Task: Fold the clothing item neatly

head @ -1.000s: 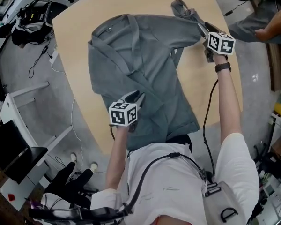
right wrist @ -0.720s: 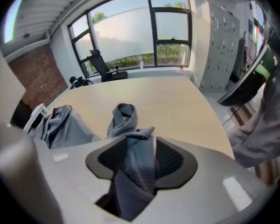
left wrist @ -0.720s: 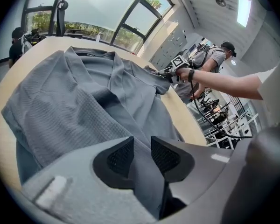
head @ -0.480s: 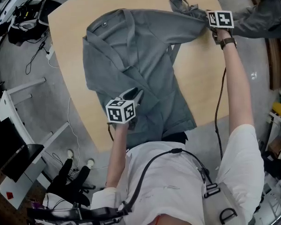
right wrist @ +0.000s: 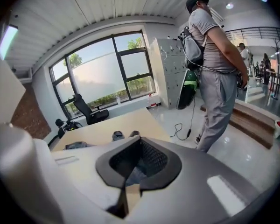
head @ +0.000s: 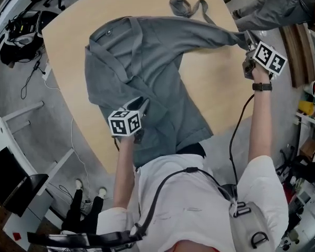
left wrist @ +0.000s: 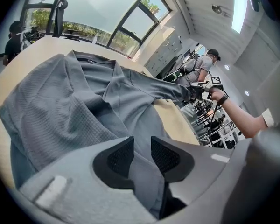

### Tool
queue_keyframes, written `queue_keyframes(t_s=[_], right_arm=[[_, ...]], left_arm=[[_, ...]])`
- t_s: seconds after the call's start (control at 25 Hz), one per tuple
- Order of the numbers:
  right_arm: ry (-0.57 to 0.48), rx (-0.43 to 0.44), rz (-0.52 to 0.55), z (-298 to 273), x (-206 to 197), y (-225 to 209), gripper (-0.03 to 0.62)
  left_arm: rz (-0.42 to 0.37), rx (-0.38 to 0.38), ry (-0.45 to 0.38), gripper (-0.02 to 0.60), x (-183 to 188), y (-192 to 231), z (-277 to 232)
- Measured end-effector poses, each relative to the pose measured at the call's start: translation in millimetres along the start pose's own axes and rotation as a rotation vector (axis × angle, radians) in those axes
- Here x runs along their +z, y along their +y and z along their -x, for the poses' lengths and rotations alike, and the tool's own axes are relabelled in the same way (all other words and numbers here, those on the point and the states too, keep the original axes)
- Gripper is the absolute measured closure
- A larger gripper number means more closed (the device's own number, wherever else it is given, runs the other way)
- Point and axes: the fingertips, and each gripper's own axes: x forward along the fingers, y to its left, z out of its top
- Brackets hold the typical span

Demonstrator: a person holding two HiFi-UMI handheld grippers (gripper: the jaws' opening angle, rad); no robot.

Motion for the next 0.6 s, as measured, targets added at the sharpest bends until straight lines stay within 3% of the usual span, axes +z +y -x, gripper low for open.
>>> queue_keyframes(t_s=[0.12, 0.4, 0.6], right_arm=[[-0.028, 0.102, -0.029, 25.5, -14.7, 48.3, 0.586], [-0.057, 0.427, -0.123, 84.7, -41.1, 218.3, 0.586], [0.035, 0.711, -0.091, 122.1, -110.6, 369.7, 0.588]], left_arm=[[-0.011, -0.011, -0.017, 0.460, 7.8, -6.6, 1.5], [0.014, -0.014, -0.145, 0.460, 33.2, -8.7, 32.8], [0.074, 0.027, -0.237, 0.460, 31.6, 23.2, 84.1]])
